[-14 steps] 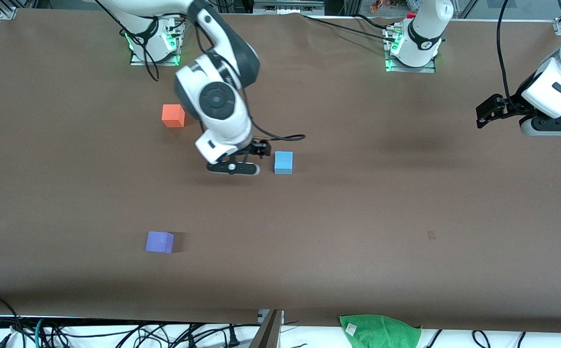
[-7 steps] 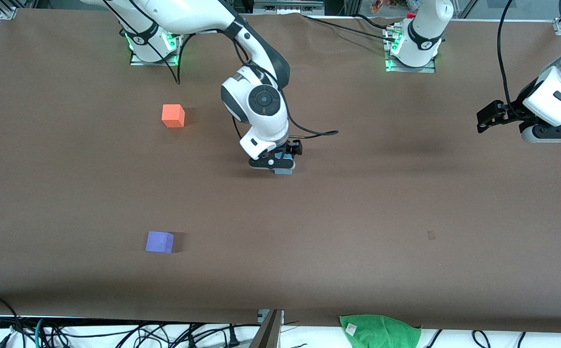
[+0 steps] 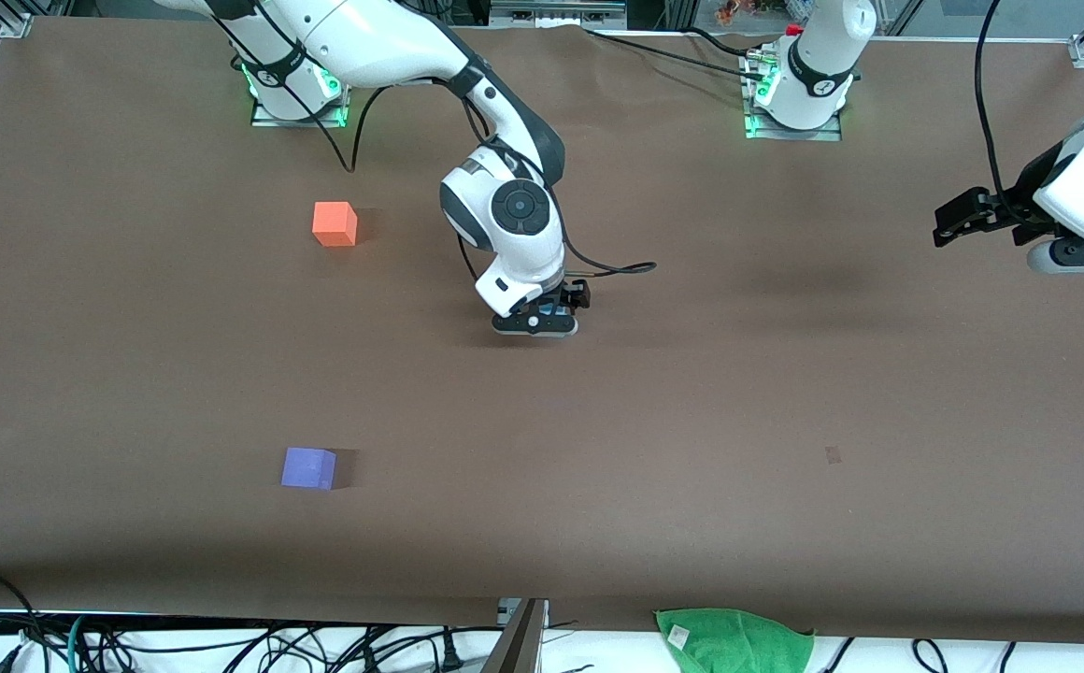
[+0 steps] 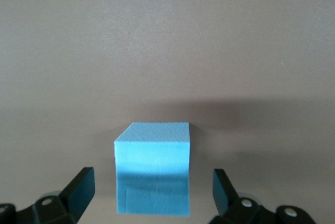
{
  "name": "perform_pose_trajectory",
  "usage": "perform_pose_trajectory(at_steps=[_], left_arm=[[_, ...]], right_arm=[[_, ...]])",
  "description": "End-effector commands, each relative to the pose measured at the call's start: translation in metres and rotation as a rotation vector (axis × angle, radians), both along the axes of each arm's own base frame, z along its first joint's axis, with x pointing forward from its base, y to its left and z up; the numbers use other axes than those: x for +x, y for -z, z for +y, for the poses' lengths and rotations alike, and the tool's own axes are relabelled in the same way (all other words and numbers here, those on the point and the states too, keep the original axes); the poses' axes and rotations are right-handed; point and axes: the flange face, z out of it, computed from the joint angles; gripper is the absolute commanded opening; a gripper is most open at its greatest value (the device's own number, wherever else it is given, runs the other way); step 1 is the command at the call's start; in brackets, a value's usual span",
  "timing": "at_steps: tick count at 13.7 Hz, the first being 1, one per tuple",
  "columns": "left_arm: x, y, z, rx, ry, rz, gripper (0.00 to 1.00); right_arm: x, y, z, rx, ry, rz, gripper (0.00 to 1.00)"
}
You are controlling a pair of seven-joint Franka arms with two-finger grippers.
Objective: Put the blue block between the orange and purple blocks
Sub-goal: 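Close the right gripper on the blue block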
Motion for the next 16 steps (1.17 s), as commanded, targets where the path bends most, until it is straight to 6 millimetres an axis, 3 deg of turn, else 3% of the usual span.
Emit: perform_pose_trajectory(at_steps=[1,9,10,13,14,16], left_arm=[[0.003,-0.004,-0.002,-0.021,0.006,0.01,1.0],[0.003,-0.003,-0.002,-0.02,0.003,0.011,1.0],[0.003,-0.004,-0.003,-0.021,0.003,0.01,1.0],[0.005,-0.014,-0.004,-0.022,0.003,-0.012,1.0],[0.005,-0.014,-0.004,-0.022,0.003,-0.012,1.0],[0.005,-0.012,-0.003,-0.02,0.0,-0.009,1.0]], right_arm=[[-0.001,0.009,0.004,-0.018,-0.012,-0.025,1.0],[-0.002,0.024,0.007,-0.005,-0.013,-0.036,0.99],[-0.003,0.027,0.007,-0.007,-0.016,-0.032,0.94],[-0.003,0.028,0.007,-0.005,-0.016,-0.034,0.59],[-0.003,0.027,0.008,-0.003,-0.016,-0.036,0.52],[-0.002,0.021,0.008,-0.002,-0.02,-0.044,0.5]])
